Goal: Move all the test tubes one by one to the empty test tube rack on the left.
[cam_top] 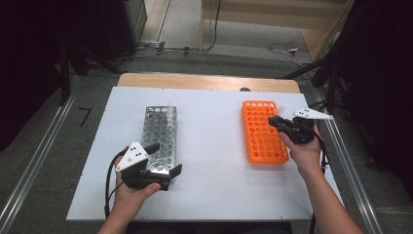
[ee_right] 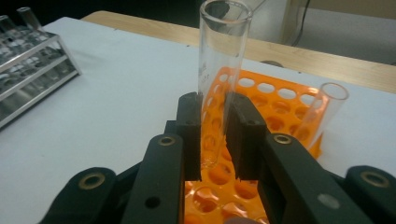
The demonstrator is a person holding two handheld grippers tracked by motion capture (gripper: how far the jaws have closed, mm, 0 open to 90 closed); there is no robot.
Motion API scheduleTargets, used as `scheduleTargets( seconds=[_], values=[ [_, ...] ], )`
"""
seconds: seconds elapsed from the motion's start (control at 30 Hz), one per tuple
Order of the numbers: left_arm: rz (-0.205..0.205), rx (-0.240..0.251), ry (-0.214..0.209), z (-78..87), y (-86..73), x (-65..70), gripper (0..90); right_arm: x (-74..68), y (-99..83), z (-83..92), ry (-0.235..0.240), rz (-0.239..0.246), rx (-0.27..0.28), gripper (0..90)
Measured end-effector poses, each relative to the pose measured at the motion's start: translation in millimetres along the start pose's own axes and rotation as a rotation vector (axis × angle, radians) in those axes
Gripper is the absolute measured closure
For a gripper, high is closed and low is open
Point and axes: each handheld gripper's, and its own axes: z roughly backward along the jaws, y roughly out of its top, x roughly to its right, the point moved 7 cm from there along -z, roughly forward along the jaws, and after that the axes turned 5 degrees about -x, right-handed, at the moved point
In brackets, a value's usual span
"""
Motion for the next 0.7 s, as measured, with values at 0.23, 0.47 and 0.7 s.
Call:
scheduleTargets(
  seconds=[0.23,0.47,0.7],
  values=[
    [-0.004,-0.001,-0.003,-0.3,0.2,1.6,0.0,-22.3,-4.1,7.9,0.051,0.020,0.008,73.9],
    [-0.006,0.002,-0.005,-0.7,0.7,3.0,0.0,-42.4,-8.3,15.7,0.087,0.048,0.016,74.0],
    [-0.009,0.002,-0.012,-1.5,1.2,5.6,0.0,-61.8,-14.3,22.9,0.134,0.066,0.019,74.0]
  ],
)
